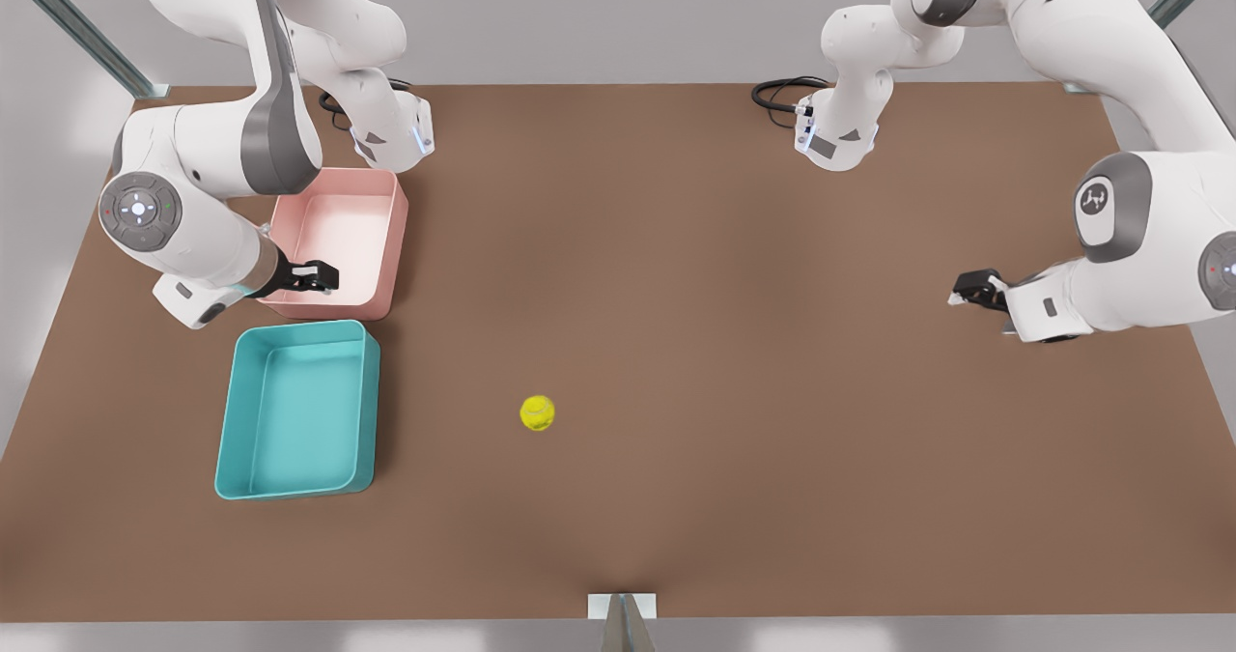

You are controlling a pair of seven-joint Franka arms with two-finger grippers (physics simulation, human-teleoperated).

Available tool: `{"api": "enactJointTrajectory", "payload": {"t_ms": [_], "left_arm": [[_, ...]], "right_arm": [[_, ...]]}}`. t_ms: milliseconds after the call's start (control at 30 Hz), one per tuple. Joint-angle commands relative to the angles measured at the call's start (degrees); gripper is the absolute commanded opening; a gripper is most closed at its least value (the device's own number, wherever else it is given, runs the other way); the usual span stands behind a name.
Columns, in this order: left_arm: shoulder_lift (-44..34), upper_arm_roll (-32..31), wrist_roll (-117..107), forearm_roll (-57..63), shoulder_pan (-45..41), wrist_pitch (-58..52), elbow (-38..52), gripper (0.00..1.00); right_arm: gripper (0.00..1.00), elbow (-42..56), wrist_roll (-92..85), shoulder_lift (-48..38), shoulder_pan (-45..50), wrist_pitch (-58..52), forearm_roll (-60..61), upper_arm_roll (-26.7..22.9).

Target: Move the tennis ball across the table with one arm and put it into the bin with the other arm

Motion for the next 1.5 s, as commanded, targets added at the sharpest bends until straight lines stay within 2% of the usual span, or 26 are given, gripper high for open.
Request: {"api": "enactJointTrajectory", "payload": {"t_ms": [0, 67, 100, 200, 267, 333, 400, 467, 833, 1133, 1467], "left_arm": [[-0.1, 0.0, -34.4, 0.3, 0.0, -5.1, 0.0, 1.00], [-0.2, -0.1, -34.4, 0.8, -0.2, -5.2, 0.0, 1.00], [-0.1, -0.1, -34.4, 0.9, -0.3, -5.2, 0.0, 1.00], [-0.1, -0.2, -34.5, 1.2, -0.4, -5.1, 0.0, 1.00], [-0.1, -0.2, -34.5, 1.2, -0.4, -5.1, 0.0, 1.00], [0.0, -0.2, -34.7, 1.2, -0.5, -5.1, 0.0, 1.00], [0.0, -0.2, -34.7, 1.2, -0.5, -5.1, 0.0, 1.00], [0.0, -0.2, -34.7, 1.2, -0.5, -5.2, 0.0, 1.00], [0.0, -0.4, -34.8, 2.3, -0.6, -5.4, 0.0, 1.00], [0.0, -0.5, -35.5, 2.3, -1.3, -5.1, 0.1, 1.00], [-0.1, -0.4, -37.0, 2.5, -2.2, -5.2, 0.4, 1.00]], "right_arm": [[1.00, 0.3, 0.7, 0.6, 1.0, -0.1, 0.1, 0.0], [1.00, 4.4, 0.9, 7.0, 3.5, 0.8, 3.1, 0.2], [1.00, 6.9, 1.0, 9.8, 8.4, 3.9, 2.9, 0.0], [1.00, 18.6, 20.7, 24.6, 15.9, 13.7, 2.5, 0.0], [1.00, 18.7, 27.4, 30.2, 17.0, 25.1, 3.0, 0.2], [1.00, 18.4, 34.7, 34.0, 17.8, 32.2, 3.1, 0.0], [1.00, 17.9, 37.6, 35.5, 17.5, 32.9, 3.6, 0.0], [1.00, 17.9, 39.4, 36.8, 16.3, 34.7, 9.8, -0.4], [1.00, 14.7, 38.6, 40.7, 18.3, 35.4, 7.3, -0.5], [1.00, 12.1, 38.9, 42.9, 19.9, 40.0, 7.4, -0.5], [1.00, 12.8, 39.3, 44.8, 20.7, 42.3, 7.3, -0.8]]}}
